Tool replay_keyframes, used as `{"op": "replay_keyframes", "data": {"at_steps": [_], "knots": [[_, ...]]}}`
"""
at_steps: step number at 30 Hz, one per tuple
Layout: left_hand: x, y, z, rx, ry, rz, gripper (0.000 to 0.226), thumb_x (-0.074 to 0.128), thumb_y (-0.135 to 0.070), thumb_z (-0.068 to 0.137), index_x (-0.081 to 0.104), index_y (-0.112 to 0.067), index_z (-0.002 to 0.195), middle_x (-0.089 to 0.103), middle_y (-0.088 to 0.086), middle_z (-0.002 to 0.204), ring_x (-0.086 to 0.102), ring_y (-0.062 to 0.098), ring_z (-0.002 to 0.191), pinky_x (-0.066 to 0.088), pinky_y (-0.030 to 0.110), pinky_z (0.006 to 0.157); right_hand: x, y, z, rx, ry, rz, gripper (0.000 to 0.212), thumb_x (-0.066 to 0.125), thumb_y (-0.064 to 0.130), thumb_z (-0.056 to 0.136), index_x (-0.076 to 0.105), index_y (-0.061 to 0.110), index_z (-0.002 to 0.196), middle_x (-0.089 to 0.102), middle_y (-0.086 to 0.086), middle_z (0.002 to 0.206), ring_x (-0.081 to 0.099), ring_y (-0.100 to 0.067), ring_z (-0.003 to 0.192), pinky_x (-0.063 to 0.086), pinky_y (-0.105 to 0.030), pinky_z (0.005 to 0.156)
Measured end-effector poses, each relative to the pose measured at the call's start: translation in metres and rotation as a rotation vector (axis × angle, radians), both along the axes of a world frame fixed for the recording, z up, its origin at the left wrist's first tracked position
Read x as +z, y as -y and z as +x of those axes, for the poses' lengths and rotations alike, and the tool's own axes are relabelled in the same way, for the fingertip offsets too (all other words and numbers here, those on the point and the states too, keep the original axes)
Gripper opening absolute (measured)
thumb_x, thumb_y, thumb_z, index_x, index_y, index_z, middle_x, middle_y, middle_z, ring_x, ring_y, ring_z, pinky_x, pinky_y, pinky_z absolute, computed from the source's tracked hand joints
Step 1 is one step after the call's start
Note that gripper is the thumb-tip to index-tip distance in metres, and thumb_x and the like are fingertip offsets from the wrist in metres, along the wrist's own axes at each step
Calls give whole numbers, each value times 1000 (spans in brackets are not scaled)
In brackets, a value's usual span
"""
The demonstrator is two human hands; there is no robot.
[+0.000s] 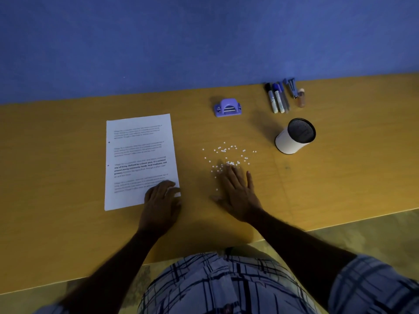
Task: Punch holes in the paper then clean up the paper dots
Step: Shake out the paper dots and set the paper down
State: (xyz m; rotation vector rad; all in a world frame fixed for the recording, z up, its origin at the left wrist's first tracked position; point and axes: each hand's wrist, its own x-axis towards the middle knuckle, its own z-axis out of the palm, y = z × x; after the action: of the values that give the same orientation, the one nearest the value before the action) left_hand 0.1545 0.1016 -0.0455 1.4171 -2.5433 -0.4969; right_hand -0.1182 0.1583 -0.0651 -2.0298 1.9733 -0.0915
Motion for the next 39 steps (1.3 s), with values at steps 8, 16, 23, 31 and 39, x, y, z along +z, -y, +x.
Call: {"op": "replay_keyframes", "data": {"at_steps": [8, 16, 23, 31, 39], "knots": [[6, 44, -47, -44, 65, 57, 52, 60, -38, 88, 51, -14, 133, 46, 10, 143, 39, 30, 135, 28, 49, 113, -2, 24, -43, -212, 53, 12, 82, 33, 62, 96, 2, 16, 156, -7, -4, 164, -11, -20, 150, -3, -48, 122], [6, 76, -104, -109, 124, 109, 75, 55, -47, 89, 28, -11, 149, 21, 10, 159, 17, 28, 148, 20, 45, 119, 1, 70, -79, -298, 97, 25, 82, 41, 52, 97, 2, 11, 156, -4, -8, 164, -6, -22, 151, 2, -45, 123], [-1, 101, -105, -128, 215, 94, 82, 46, -50, 93, 12, -6, 153, 4, 13, 163, 3, 30, 150, 11, 51, 121, -10, 56, -50, -41, 30, 39, 85, 27, 65, 94, -4, 15, 156, -10, -6, 163, -11, -20, 150, 1, -42, 123], [-9, 120, -111, -212, 290, 67, 97, 38, -69, 87, 7, -6, 154, -1, 16, 163, -3, 33, 150, 2, 56, 119, -7, 61, -50, 169, -46, -22, 76, 25, 57, 97, 10, 12, 155, 3, -9, 164, -4, -24, 151, -2, -47, 121], [-18, 98, -131, -373, 345, -10, 111, 16, -86, 78, 14, -4, 153, 9, 18, 162, 6, 33, 150, 11, 58, 118, -4, 112, -83, 1, -21, 54, 81, 36, 55, 96, 0, 15, 156, -5, -8, 164, -9, -22, 151, -9, -45, 119]]}}
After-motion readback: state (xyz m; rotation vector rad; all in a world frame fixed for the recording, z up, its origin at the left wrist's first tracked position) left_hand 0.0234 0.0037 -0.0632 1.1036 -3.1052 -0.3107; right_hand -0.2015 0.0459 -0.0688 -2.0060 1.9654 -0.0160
